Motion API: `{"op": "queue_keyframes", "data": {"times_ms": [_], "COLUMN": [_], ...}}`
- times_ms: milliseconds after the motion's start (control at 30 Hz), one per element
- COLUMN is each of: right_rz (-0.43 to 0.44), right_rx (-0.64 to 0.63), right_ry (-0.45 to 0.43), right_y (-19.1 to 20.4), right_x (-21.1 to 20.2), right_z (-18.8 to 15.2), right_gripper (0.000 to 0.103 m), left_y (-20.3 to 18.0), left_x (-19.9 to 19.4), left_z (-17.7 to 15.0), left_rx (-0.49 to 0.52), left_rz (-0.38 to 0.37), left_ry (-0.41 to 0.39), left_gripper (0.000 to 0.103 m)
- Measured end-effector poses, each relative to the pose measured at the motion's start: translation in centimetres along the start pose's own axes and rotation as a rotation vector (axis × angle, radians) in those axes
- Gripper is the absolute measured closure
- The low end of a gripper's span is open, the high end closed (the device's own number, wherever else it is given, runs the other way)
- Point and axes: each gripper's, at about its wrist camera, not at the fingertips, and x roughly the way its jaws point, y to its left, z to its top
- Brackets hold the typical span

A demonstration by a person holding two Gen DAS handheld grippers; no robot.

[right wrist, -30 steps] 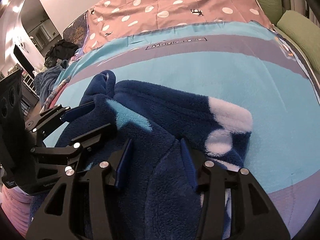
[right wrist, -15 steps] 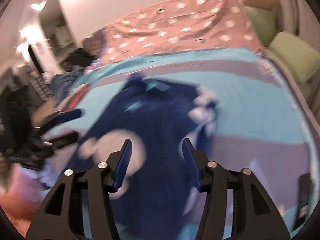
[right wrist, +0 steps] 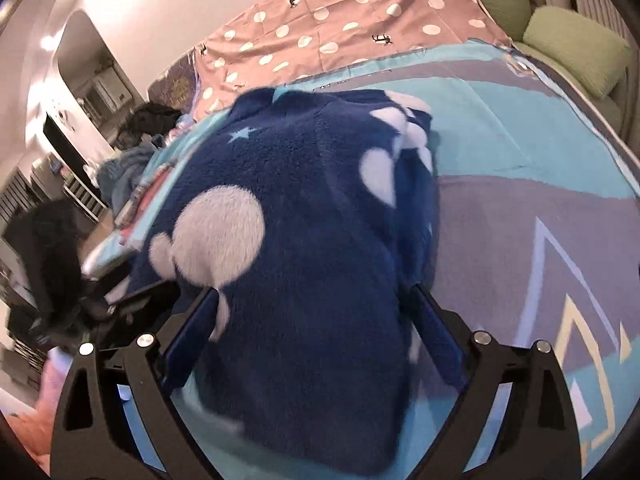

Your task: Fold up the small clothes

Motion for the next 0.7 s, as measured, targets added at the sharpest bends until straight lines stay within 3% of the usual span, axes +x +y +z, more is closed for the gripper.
{"op": "queue_keyframes", "data": {"times_ms": [67,167,400,700], "right_rz": [0.031,0.090,0.264,0.253], "right_rx": [0.056,0.181,0.354,0.359], "right_ry": [-0.006,0.033,0.179,0.227], "right_y": [-1.2,-3.4,-5.0,-2.1], "right_x": [-1.0,-2.1,-2.1,-0.9], "right_z": [-0.3,-1.4,-5.6,-5.2], "right_gripper": [0.009,0.009,0.009,0.002], "left_y": [0.9,0.8,2.1,2.6], "left_x": [-0.3,-0.6,0.2,0.5], "left_z": [-0.1,-0.7,-1.4,-1.9], "left_rx": [-0.063,-0.062,-0.150,-0.172], "left_rz": [-0.039,-0.035,-0.121,-0.140], "left_ry": [0.009,0.003,0.042,0.044], "left_gripper": [0.002,0.002,0.002,0.002]}}
